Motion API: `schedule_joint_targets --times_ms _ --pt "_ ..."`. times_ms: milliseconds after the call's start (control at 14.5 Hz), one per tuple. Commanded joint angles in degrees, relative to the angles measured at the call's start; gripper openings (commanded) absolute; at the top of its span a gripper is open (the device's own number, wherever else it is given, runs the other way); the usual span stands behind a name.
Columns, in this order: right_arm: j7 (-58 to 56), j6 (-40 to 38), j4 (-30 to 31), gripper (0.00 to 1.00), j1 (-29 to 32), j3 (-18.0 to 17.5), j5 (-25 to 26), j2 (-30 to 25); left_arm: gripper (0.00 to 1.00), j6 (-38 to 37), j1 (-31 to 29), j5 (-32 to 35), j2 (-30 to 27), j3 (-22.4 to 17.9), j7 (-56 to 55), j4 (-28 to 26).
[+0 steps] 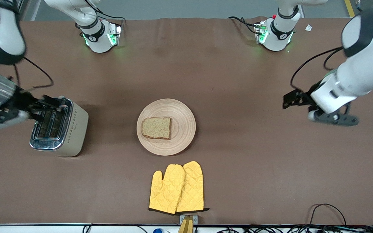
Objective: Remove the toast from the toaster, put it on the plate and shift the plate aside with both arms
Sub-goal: 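Withdraw the right gripper while the left gripper reaches the plate rim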
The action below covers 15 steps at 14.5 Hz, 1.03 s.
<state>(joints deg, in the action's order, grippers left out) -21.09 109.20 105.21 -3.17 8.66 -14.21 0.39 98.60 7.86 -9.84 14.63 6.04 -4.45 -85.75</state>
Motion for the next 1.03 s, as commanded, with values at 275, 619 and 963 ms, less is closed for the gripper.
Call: schedule_joint_targets --times_ms 275,619,963 --pt "8.4 -20.1 -10.7 1.00 3.4 -1.3 12.7 -9.9 1.00 17.8 4.4 -10.4 14.8 4.7 0.1 0.2" --pt "11.7 -20.0 -10.4 1.00 3.0 -3.5 14.7 -13.0 1.00 30.5 4.4 -18.6 23.1 11.6 1.0 -1.4" --pt "18.3 -18.8 -9.2 1.00 3.3 -6.9 19.7 -11.7 0.99 41.7 3.9 -28.4 29.2 16.1 5.6 -4.2"
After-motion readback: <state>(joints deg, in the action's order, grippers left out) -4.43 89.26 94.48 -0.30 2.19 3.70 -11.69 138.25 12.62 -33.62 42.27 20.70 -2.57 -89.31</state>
